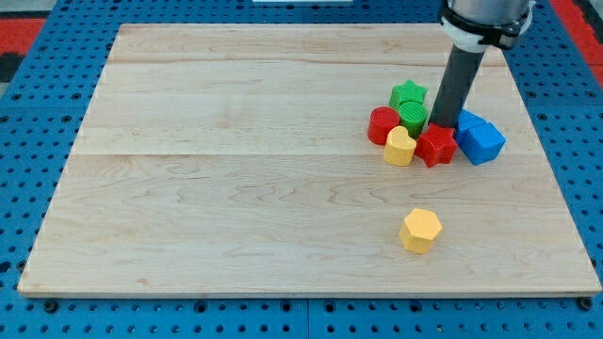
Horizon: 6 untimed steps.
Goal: Slide the red star to the bottom of the yellow heart
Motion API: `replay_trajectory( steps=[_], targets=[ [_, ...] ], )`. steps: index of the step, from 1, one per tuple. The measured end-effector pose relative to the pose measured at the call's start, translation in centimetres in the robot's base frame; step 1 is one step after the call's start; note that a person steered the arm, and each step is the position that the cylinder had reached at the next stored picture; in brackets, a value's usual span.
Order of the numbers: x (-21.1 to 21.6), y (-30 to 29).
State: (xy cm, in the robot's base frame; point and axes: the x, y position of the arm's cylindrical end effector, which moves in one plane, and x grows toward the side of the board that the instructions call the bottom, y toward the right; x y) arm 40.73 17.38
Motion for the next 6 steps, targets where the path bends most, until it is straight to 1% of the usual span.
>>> replay_trajectory(
  steps=[1,2,3,4,5,6],
  targets=[
    [0.1,1.7],
    [2.0,2.1],
    [3.6,2.1],
    [4.2,1.2],
    [4.6,-4.5],
    [4.7,-8.4]
  ],
)
